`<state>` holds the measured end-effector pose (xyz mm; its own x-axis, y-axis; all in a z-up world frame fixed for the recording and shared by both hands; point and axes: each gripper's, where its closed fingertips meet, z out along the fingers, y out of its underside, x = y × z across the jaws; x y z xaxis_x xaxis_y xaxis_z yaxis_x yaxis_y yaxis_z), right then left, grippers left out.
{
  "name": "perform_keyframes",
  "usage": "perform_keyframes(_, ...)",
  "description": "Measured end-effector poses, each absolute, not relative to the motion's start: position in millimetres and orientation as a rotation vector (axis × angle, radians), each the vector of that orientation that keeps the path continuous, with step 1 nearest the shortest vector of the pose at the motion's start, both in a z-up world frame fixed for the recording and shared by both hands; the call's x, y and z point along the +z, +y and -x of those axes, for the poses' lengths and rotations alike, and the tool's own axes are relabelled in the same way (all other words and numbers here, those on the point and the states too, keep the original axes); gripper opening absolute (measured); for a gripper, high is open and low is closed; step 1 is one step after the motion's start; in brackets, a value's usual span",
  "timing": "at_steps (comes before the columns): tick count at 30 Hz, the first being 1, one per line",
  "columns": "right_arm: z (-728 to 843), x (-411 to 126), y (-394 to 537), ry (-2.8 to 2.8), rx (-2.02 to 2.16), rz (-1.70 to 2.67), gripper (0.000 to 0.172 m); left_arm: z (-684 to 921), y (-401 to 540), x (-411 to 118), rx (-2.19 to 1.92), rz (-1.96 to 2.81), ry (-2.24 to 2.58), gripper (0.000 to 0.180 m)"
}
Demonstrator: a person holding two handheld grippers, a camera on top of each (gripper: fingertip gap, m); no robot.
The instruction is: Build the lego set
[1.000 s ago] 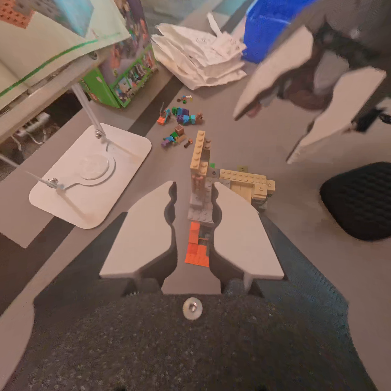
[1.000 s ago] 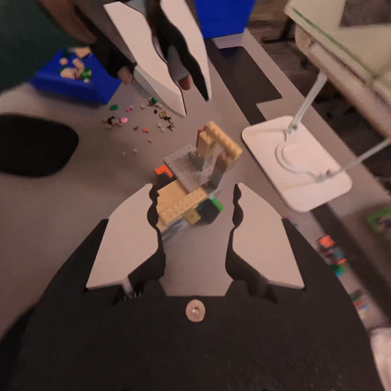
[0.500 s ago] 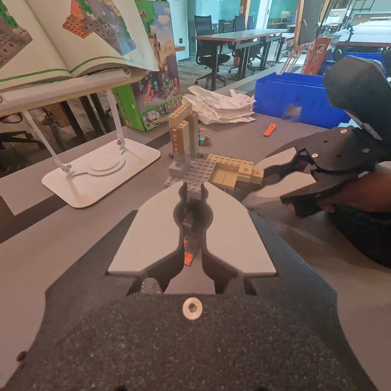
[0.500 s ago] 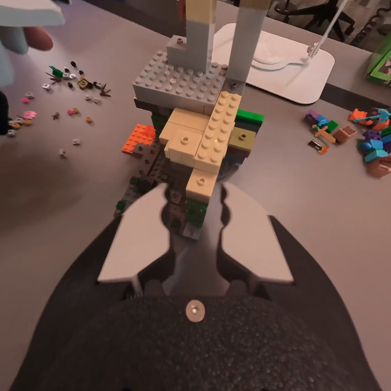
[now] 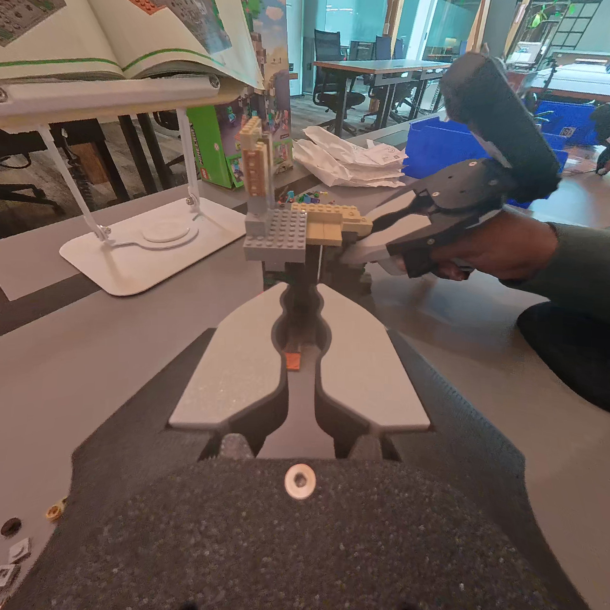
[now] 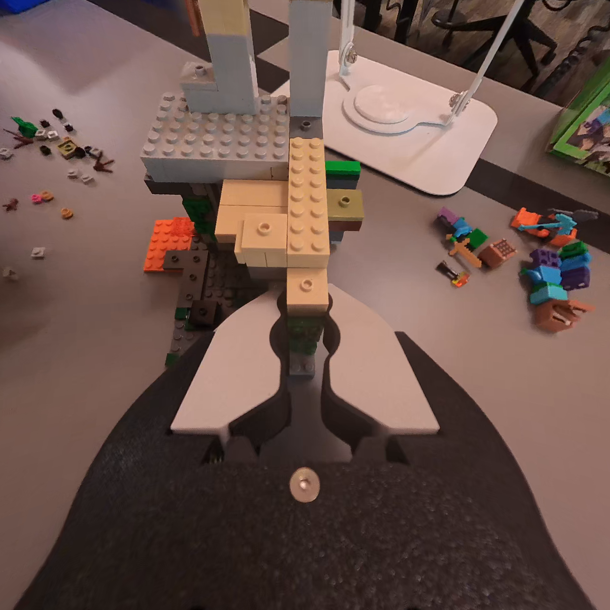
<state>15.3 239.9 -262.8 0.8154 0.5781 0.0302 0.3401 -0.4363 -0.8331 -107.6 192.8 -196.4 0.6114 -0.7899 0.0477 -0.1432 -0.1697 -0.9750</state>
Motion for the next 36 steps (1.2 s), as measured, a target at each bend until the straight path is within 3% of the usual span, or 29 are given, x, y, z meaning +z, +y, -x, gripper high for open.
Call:
perform_keyframes(14,-9.4,-261.4,259.8,-0.69,0.371,2.033,0.019,116.9,200.6,-197.5,-0.653,1.658,0.733,0.01)
perform_keyframes(17,-9.4,-248.1,251.3,-0.668,0.42,1.992,0.041,122.3,204.3,-195.0,-0.605,1.64,0.71,0.009)
perform_keyframes(19,-12.7,-224.6,245.1,-0.664,0.459,1.904,0.043,125.5,206.4,-194.1,-0.571,1.632,0.705,0.008)
perform_keyframes(27,-84.2,-122.9,324.4,-0.873,-0.147,1.434,0.034,132.9,212.1,-190.6,-0.464,1.597,0.693,0.007)
perform_keyframes(36,-109.4,-124.7,434.2,-1.144,-0.548,1.193,0.031,139.1,222.5,-205.7,-0.368,1.628,0.693,0.007)
